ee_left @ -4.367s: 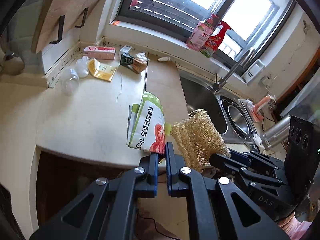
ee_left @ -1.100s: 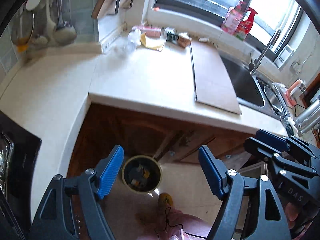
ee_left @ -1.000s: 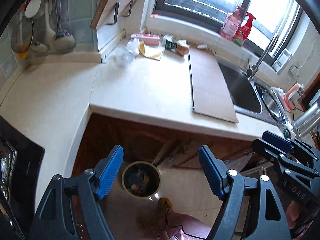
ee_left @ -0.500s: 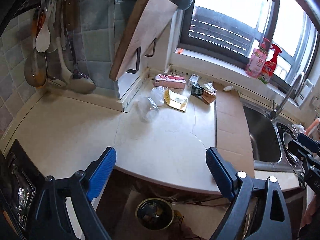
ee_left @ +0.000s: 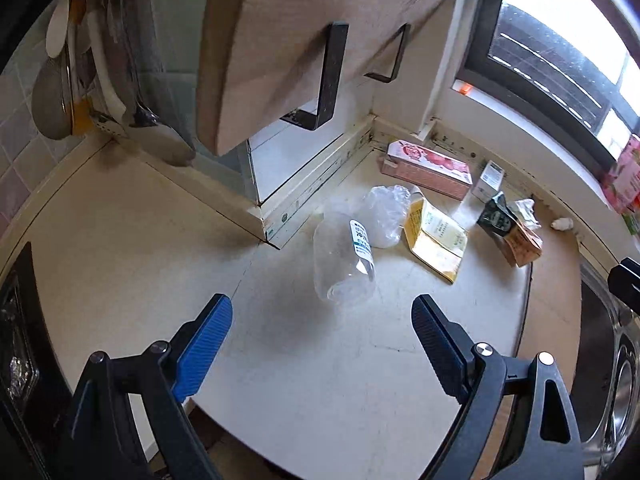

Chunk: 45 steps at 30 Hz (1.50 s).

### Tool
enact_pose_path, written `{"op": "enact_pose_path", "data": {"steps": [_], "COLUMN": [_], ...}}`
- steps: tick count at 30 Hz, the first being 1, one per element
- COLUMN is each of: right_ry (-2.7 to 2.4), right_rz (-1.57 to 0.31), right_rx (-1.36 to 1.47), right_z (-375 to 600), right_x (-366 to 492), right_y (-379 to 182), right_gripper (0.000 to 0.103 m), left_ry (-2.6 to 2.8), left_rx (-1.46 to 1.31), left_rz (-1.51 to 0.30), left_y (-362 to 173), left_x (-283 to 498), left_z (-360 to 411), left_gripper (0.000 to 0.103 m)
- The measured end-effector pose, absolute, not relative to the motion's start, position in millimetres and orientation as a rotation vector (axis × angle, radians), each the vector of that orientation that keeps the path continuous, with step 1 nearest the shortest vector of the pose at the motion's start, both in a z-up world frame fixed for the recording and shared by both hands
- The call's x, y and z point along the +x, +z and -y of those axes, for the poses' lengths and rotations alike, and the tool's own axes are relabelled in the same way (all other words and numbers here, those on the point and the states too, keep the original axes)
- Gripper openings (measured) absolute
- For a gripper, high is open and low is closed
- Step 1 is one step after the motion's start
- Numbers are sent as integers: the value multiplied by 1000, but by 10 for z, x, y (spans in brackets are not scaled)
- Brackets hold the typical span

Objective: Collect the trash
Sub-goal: 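Grasp the clear plastic bottle with the left tool while the right tool grasps the plastic bag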

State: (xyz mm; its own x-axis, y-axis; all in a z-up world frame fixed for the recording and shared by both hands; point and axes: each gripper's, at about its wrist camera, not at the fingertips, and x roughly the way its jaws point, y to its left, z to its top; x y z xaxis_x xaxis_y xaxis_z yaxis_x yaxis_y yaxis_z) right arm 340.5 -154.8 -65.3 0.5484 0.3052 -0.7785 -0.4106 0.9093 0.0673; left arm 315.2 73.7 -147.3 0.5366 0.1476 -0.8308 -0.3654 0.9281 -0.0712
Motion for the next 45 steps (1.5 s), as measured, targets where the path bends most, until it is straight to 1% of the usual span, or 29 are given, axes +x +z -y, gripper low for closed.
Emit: {"op": "enact_pose_path", "data": {"steps": [4,9,10,12,16,17,19,23,33,42,43,44,45], "right_ry": [478,522,537,561,602,611,623,646,700,652,649,648,647], "right_rz": [-956,-1009,-1012,-1013,-1018,-1022,-1028,-1037,-1024,-990,-988,-988,-995], "right_rx": [-70,-18,-7,9,32,37,41,57,80,-11,-21,-32,-45], "right_z": [1422,1287,1264,1212,1112,1087,1038,962,605,197,169,138,109], "right_x": [3821,4101,4133,4182,4262,4280,4314,4354,4442,4527,4524,4529,4537], "right_y": [-945,-1209,-1237,-1286,-1374,-1404,-1449,-1533,-1675,-1873,-1890,-1916,-1946], "right_gripper": [48,49,48,49,49,49,49,49,49,48,43,34,28], "left_ry": [353,383,385,382,377,371,357,369,413,514,524,532,540], "left_rx": [-276,-257,-256,-262,-286,-295,-314,-315,-363,-369,-375,-381,-386], "left_rz": [-967,-987,-990,-999,-1032,-1044,-1062,-1043,-1053,-1000,-996,-993,-990], "left_y": [-1733,-1935,-1966,-2006,-2124,-2158,-2233,-2274,-2203,-2012,-2002,-1989,-1985], "left_x": [3444,3753,3802,3860,3967,3984,3999,3920,3368,3097,3087,3055,3044], "left_z": [-757,-755,-762,-788,-834,-844,-859,-869,-992,-1292,-1336,-1380,-1414], "left_gripper": [90,89,85,80,65,63,55,54,54,54,54,54,54]}}
